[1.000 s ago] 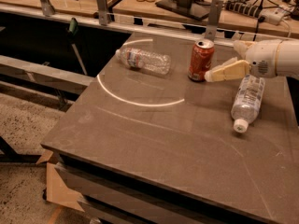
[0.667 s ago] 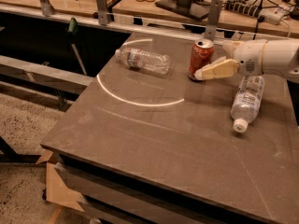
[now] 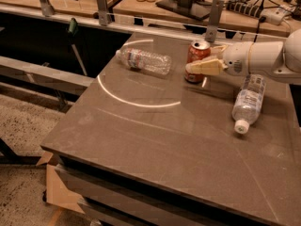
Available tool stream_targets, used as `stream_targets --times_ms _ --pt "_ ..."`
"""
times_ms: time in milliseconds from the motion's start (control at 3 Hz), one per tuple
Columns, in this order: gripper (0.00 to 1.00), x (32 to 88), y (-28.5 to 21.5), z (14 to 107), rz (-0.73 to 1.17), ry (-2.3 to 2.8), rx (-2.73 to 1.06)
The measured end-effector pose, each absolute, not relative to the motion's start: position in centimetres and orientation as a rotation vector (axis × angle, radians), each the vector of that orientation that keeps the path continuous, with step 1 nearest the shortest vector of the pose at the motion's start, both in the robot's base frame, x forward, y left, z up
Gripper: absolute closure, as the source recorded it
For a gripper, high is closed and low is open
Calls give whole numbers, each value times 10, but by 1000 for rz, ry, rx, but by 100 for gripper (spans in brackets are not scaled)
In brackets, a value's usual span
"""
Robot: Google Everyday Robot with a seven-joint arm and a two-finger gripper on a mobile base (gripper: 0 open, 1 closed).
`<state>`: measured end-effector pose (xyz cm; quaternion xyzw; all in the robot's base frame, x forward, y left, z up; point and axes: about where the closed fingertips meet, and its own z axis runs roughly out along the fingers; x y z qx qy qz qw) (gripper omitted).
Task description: Pick coke can
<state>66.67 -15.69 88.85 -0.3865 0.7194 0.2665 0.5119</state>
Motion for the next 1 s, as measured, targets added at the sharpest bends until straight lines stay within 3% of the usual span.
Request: stream_targets --times_ms 333,667,1000 --pt "72 668 -147 897 671 1690 -923" --pt "96 666 -141 923 690 1622 -886" --pt "100 666 -138 923 694 1621 -888"
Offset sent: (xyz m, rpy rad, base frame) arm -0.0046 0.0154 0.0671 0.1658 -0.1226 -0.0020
